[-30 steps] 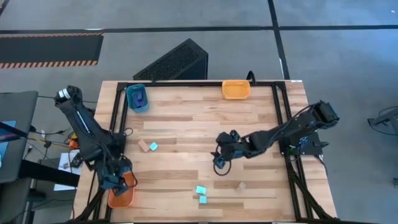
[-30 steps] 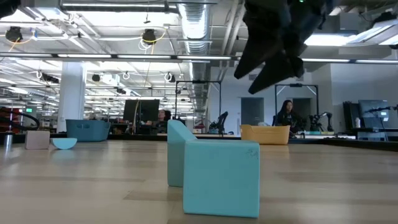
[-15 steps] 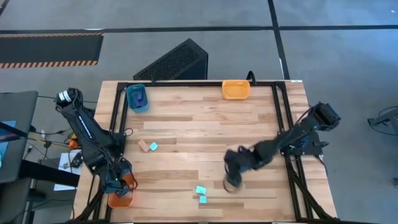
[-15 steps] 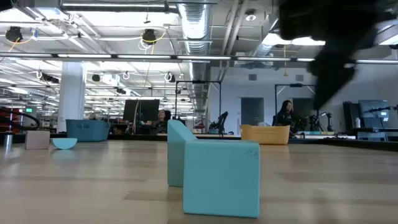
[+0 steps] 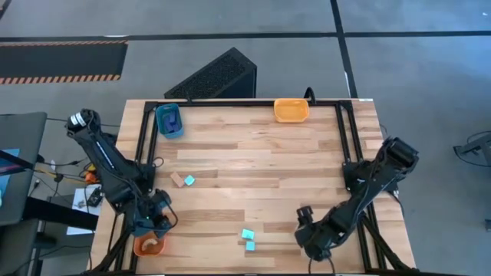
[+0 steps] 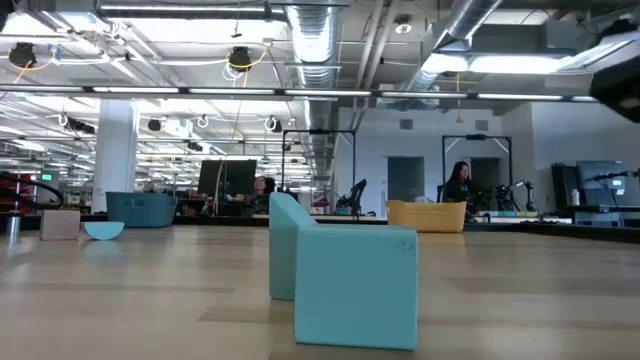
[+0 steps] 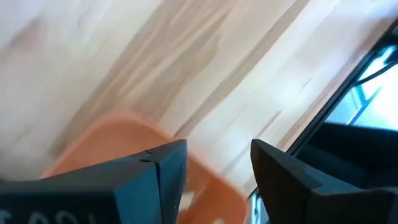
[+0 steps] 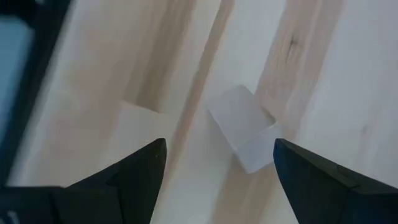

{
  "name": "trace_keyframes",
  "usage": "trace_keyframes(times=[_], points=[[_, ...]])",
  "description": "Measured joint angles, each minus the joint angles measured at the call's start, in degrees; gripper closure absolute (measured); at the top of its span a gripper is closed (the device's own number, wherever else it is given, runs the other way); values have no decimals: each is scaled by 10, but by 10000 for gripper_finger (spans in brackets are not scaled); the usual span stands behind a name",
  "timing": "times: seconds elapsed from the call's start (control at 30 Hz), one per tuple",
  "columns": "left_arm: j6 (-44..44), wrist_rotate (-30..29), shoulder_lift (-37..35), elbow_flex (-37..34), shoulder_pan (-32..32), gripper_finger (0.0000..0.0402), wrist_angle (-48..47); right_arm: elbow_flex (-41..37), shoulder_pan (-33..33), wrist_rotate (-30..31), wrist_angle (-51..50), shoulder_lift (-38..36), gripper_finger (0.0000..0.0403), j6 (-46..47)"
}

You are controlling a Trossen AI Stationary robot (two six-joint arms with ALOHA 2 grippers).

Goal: Sort & place blocks by color
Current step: Put the bottom brown block into the orange bin

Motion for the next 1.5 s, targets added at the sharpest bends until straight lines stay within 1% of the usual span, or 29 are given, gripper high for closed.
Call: trace_keyframes(times=[0.1,0.33,0.5,0.7,0.8,0.97,1.07,1.2,1.23,1.27,1.33,1.43,1.5], points=[[37,-7,0,12,22,247,2,0,-10,-8,-5,18,88,-59],[98,-16,0,42,44,278,21,0,-46,-11,2,54,88,-143],[106,-23,0,47,48,298,35,2,-73,-39,7,63,95,-184],[106,-14,0,48,51,313,49,0,-88,-56,24,64,121,-232],[108,-12,0,48,57,318,55,0,-95,-58,36,65,134,-236],[129,-22,0,48,74,320,64,-1,-114,-84,73,67,165,-217],[141,-40,0,48,86,318,65,-1,-121,-88,81,67,199,-217],[166,-63,0,48,108,309,81,0,-137,-99,78,66,266,-216],[181,-72,0,48,114,306,89,0,-143,-104,77,64,279,-212],[192,-81,0,48,120,302,96,0,-148,-106,76,60,279,-204],[200,-105,0,48,135,295,111,2,-167,-93,78,52,279,-184],[206,-154,0,48,165,280,132,12,-192,-49,74,19,279,-166],[231,-164,0,48,195,266,144,26,-207,-13,81,-4,279,-167]])
